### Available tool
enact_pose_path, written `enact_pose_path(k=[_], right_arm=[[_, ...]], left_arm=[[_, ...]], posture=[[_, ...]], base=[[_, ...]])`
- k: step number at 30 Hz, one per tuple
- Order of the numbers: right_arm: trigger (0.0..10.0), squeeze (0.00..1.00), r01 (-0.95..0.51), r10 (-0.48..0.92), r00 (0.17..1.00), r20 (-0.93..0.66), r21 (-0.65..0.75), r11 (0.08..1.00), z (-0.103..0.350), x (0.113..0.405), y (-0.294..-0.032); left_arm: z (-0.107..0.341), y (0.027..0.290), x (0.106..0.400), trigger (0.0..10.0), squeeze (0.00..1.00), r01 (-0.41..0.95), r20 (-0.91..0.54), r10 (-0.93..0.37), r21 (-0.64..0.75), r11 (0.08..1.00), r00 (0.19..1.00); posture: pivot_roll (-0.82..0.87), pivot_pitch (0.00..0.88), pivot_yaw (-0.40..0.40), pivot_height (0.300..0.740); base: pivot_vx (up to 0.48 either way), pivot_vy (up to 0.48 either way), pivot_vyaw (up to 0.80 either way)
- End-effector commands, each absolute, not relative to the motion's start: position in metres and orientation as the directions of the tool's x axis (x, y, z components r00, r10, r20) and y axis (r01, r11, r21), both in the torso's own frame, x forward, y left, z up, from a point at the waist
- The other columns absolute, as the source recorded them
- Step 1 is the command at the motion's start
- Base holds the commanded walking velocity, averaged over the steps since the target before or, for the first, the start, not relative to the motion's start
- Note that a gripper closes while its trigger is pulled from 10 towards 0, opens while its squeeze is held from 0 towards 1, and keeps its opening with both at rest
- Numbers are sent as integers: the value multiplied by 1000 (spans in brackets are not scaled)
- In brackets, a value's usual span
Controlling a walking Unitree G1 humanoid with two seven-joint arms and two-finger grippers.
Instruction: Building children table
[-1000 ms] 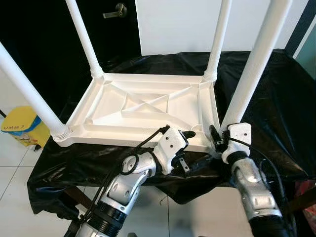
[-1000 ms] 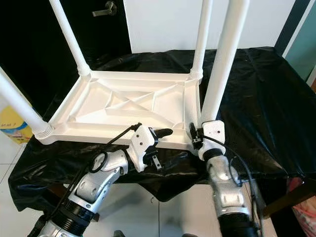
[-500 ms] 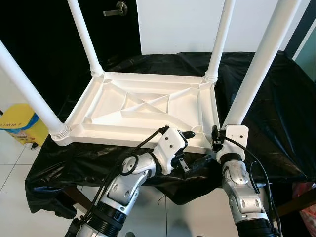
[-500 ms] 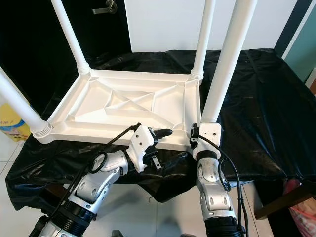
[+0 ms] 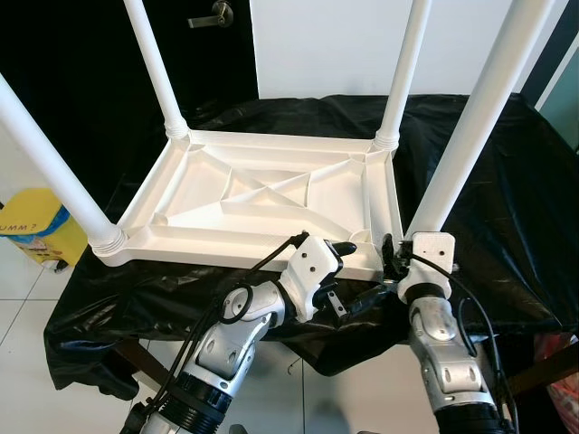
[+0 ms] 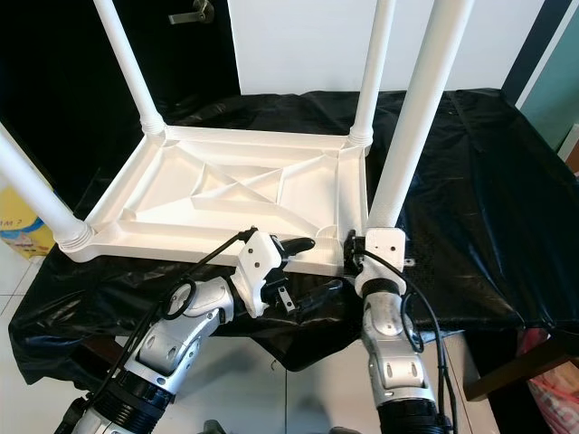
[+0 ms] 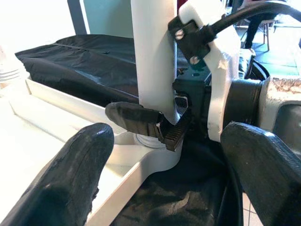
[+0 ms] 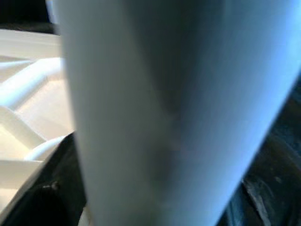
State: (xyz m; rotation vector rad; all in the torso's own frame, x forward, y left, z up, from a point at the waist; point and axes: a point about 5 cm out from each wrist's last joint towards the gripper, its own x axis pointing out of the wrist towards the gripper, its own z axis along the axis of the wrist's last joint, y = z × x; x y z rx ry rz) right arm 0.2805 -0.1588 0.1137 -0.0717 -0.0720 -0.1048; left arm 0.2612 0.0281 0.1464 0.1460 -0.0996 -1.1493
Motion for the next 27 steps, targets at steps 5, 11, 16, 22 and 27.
enact_pose_path(k=[5,11,16,22,27], right_arm=[[10000,1000,-8,14,995,96,-59,998,115,277,-163],[10000,0,-248,254,961,107,-71,966,118,273,-174],[10000,0,-348,358,930,89,-108,931,118,274,-181],[10000,0,-468,478,878,31,-157,870,118,281,-188],[10000,0,-565,573,819,-28,-215,796,120,292,-191]], left_arm=[[148,30,265,10000,0,874,4,-889,178,452,458],[148,30,265,10000,0,878,1,-892,178,444,451],[148,30,265,10000,0,880,0,-894,179,441,448],[148,31,265,10000,0,881,-3,-895,181,438,446],[149,31,265,10000,0,881,-5,-896,183,436,444]], posture=[[-126,0,-20,740],[-130,0,-7,740],[-129,0,-3,740],[-128,0,6,740],[-123,0,10,740]], base=[[0,0,0],[0,0,0],[0,0,0],[0,0,0],[0,0,0]])
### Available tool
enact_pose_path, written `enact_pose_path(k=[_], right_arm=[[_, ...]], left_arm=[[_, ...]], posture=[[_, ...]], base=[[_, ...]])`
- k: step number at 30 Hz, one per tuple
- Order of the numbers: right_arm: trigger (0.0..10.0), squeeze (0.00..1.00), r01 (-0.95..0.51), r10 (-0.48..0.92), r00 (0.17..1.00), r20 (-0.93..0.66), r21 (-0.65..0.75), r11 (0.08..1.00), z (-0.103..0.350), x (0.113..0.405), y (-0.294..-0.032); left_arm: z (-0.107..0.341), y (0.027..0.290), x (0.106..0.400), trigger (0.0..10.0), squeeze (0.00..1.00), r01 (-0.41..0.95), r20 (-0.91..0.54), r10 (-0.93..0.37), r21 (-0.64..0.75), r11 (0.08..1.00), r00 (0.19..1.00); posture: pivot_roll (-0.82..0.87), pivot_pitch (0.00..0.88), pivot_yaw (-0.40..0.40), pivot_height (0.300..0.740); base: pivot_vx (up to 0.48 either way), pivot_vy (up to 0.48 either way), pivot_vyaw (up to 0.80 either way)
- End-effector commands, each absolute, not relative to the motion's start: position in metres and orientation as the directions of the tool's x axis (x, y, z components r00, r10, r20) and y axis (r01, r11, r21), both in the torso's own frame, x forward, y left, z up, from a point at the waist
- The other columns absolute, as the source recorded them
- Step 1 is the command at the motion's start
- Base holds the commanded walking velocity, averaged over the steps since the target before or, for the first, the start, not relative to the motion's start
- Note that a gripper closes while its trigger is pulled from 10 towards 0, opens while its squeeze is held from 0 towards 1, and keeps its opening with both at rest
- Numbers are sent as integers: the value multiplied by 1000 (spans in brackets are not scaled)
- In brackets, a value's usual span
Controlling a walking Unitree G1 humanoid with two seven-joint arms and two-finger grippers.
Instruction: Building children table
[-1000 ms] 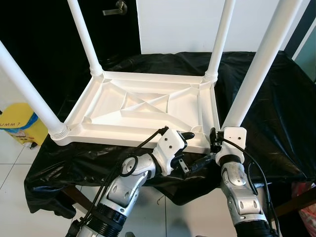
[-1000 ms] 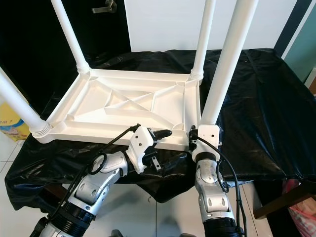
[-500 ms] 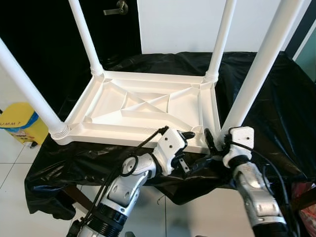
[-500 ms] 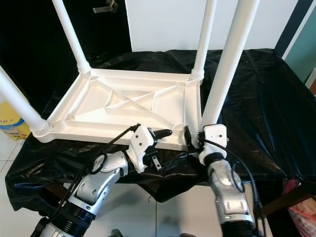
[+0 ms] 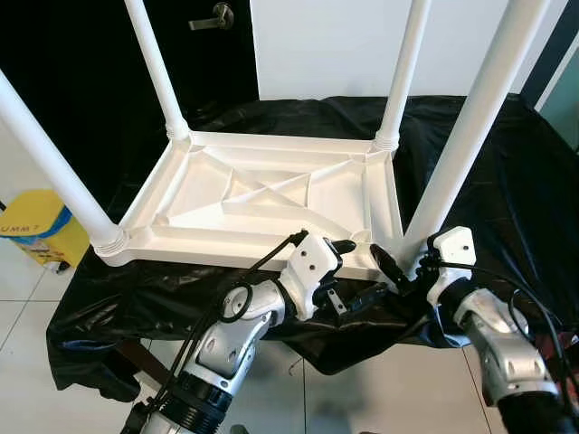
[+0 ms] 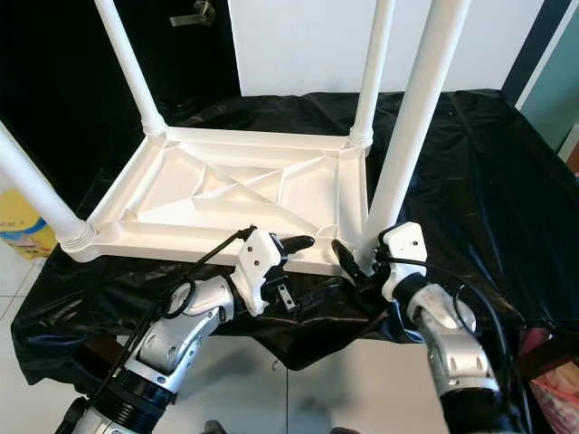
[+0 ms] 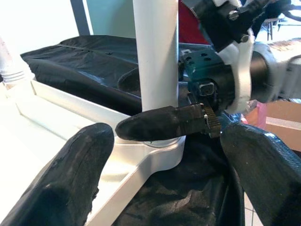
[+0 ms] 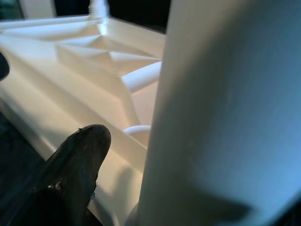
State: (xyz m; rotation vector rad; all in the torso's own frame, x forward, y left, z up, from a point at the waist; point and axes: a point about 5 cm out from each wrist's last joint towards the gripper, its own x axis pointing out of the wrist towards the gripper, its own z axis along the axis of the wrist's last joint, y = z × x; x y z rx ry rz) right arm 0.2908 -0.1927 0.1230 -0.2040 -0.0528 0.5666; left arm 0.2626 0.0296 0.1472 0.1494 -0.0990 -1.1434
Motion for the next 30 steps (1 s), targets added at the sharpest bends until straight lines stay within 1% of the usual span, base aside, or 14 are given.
enact_pose_path(k=[1,6,7,8,14,22,24,25,30], right_arm=[[10000,0,-577,585,810,-40,-232,783,121,296,-192],[10000,0,-589,597,800,-53,-253,767,122,301,-193],[4000,0,-595,603,796,-55,-259,761,122,303,-193],[0,0,-599,608,792,-58,-264,756,123,305,-193],[0,0,-622,623,776,-94,-271,734,118,304,-198],[0,0,-630,628,772,-103,-259,732,115,303,-203],[0,0,-621,617,780,-100,-243,745,113,303,-205],[10000,0,-614,611,786,-96,-237,753,113,303,-205],[10000,0,-588,590,805,-63,-215,780,113,301,-202]], left_arm=[[149,32,265,10000,0,880,-6,-895,184,437,446],[149,33,265,10000,0,878,-8,-893,185,440,450],[149,33,265,10000,0,877,-8,-892,185,442,452],[149,34,265,10000,0,876,-8,-891,185,446,455],[149,35,266,10000,0,866,-4,-880,183,465,474],[149,36,265,10000,0,862,-1,-876,176,475,483],[149,36,265,10000,0,860,1,-874,174,479,486],[149,36,266,10000,0,860,1,-873,175,480,487],[149,35,266,10000,0,859,2,-873,175,480,488]], posture=[[-116,0,10,740],[-116,0,10,740],[-109,0,9,740],[-104,0,6,740],[-95,9,-6,740],[-92,19,-17,740],[-94,20,-18,740],[-96,20,-18,740],[-98,20,-17,740]], base=[[0,0,0],[0,0,0],[0,0,0],[0,0,0],[0,0,0],[0,0,0],[0,0,0],[0,0,0],[0,0,0]])
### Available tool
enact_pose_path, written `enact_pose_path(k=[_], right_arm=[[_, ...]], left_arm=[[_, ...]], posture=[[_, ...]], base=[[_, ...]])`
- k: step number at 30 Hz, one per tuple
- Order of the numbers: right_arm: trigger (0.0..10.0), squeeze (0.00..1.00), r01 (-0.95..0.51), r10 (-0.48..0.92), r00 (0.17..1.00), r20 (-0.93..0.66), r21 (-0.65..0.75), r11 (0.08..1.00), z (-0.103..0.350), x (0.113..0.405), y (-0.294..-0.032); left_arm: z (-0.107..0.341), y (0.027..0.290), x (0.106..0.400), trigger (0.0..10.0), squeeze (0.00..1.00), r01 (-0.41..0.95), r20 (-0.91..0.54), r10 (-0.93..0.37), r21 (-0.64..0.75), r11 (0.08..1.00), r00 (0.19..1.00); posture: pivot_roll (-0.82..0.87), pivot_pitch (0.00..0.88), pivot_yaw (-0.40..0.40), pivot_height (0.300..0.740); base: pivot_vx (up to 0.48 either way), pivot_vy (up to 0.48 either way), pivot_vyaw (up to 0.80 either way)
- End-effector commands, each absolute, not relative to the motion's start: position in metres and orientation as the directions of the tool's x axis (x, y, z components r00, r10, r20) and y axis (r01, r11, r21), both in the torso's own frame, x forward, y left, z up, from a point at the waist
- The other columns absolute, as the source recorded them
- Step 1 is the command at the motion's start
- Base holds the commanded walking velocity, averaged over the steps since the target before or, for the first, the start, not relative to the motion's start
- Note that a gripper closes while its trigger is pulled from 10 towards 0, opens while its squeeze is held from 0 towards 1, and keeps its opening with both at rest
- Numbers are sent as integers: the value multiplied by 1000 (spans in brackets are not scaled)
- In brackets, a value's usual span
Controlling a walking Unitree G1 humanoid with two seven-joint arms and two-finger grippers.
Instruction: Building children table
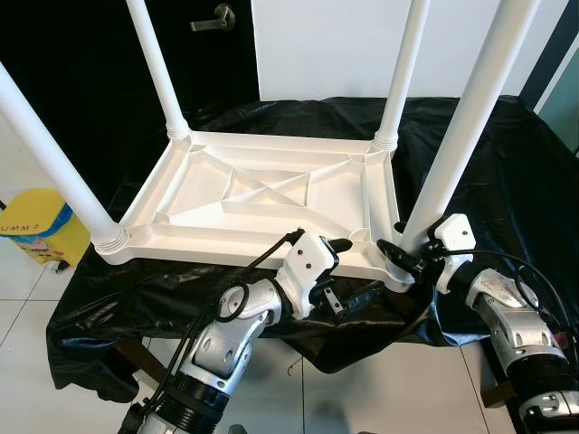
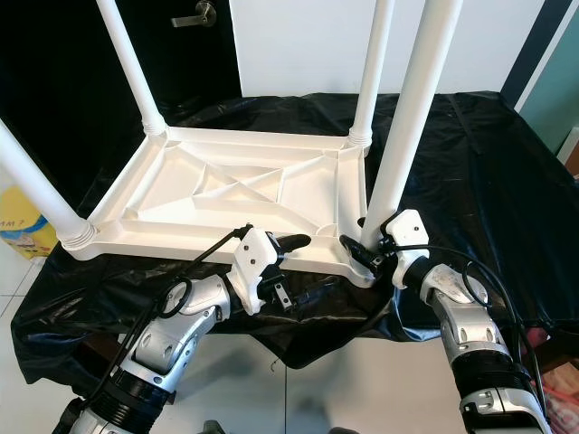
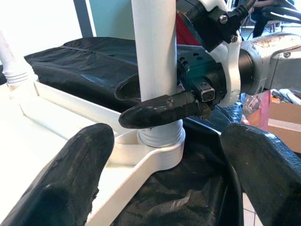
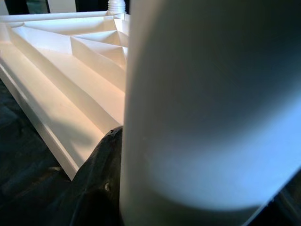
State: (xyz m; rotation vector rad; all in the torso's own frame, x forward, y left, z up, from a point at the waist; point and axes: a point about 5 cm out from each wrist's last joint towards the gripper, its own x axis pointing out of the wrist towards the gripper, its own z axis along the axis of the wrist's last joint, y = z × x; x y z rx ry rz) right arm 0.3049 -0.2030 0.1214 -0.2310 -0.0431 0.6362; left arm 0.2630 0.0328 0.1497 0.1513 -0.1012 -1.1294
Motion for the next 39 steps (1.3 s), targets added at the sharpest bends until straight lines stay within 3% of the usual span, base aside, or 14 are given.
enact_pose_path(k=[1,4,14,24,26,32,39], right_arm=[[10000,0,-562,568,822,-38,-211,800,114,301,-201],[10000,0,-489,500,866,9,-195,850,115,299,-197],[10000,0,-405,417,909,19,-195,893,110,297,-192],[10000,0,-118,124,992,37,-135,984,101,291,-180],[10000,0,-118,124,992,37,-135,984,101,291,-180],[10000,0,95,-93,995,31,-101,990,96,284,-167],[10000,0,162,-160,987,22,-88,983,93,280,-159]], left_arm=[[149,35,266,10000,0,860,2,-873,175,480,487],[149,35,266,10000,0,861,2,-874,175,478,485],[149,33,266,10000,0,865,1,-879,174,470,477],[148,33,266,10000,0,868,-3,-882,176,464,472],[148,33,266,10000,0,868,-3,-882,176,464,472],[147,32,266,10000,0,865,0,-878,172,472,479],[147,33,266,10000,0,861,2,-874,172,479,486]], posture=[[-100,20,-16,740],[-107,21,-12,740],[-115,20,-6,740],[-116,18,-9,740],[-116,18,-9,740],[-107,13,-20,740],[-100,8,-28,740]], base=[[0,0,0],[0,0,0],[0,0,0],[0,0,0],[0,0,0],[0,0,0],[0,0,0]])
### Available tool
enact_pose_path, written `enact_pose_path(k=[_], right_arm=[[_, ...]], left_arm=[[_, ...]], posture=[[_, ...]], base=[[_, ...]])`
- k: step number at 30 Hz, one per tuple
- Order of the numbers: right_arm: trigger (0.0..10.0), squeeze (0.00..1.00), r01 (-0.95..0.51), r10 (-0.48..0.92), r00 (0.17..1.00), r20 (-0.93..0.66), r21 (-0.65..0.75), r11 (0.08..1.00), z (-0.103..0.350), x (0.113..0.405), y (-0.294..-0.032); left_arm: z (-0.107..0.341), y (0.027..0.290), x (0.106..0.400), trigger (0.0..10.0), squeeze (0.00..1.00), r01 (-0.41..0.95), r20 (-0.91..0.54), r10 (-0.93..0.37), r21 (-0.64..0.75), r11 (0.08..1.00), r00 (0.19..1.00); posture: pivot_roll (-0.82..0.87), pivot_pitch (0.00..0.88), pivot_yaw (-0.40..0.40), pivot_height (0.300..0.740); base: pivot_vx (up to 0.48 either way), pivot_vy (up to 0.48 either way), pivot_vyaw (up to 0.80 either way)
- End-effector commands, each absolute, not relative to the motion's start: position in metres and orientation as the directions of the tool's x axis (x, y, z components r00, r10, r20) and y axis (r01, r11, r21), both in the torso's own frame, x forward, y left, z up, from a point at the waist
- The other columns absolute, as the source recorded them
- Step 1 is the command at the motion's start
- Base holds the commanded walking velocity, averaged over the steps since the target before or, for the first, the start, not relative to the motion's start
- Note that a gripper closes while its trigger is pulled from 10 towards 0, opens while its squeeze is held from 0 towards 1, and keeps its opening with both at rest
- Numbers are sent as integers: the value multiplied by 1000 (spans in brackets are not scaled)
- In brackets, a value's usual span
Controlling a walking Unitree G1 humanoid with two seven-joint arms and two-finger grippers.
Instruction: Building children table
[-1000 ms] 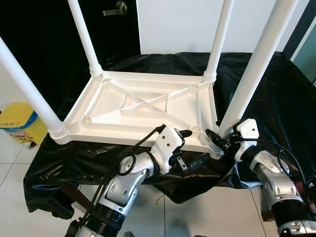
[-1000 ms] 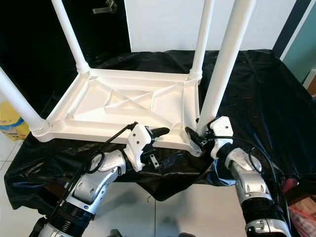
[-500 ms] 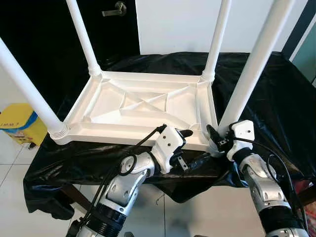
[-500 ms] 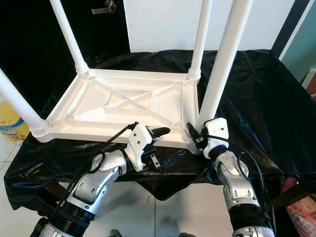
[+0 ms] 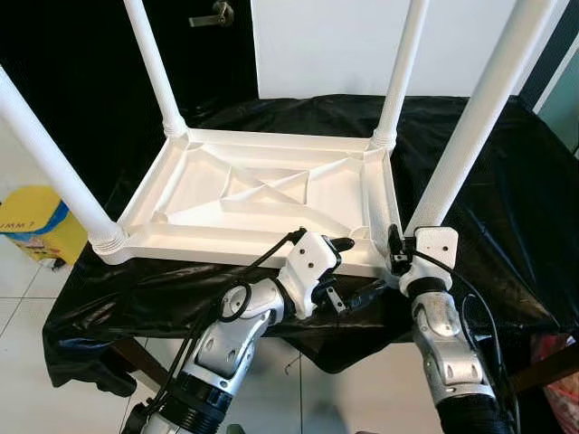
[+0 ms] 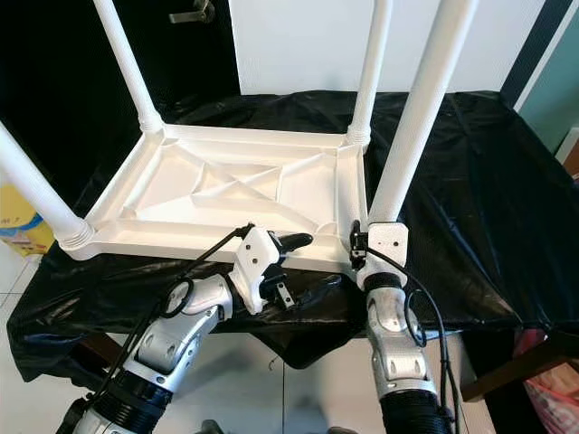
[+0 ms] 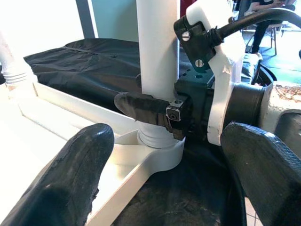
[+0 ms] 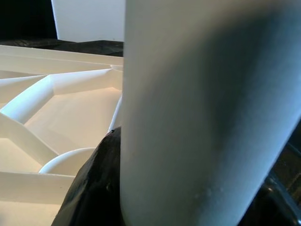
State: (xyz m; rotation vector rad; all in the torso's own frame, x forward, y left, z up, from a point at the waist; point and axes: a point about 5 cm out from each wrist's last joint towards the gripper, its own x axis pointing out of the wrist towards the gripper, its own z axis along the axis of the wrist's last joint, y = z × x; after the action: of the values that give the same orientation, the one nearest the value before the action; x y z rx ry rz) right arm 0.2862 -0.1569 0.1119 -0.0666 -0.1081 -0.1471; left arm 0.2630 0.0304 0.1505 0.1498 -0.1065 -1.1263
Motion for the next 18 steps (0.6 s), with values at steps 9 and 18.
enact_pose_path(k=[9,18], right_arm=[[10000,0,160,-159,987,25,-84,983,96,277,-154],[10000,1000,159,-154,986,60,-94,983,104,276,-155]], left_arm=[[146,34,264,10000,0,859,-2,-872,170,482,489],[144,36,268,10000,0,852,-15,-866,186,489,500]], posture=[[-102,8,-34,740],[-111,5,-26,740]], base=[[0,0,0],[0,0,0]])
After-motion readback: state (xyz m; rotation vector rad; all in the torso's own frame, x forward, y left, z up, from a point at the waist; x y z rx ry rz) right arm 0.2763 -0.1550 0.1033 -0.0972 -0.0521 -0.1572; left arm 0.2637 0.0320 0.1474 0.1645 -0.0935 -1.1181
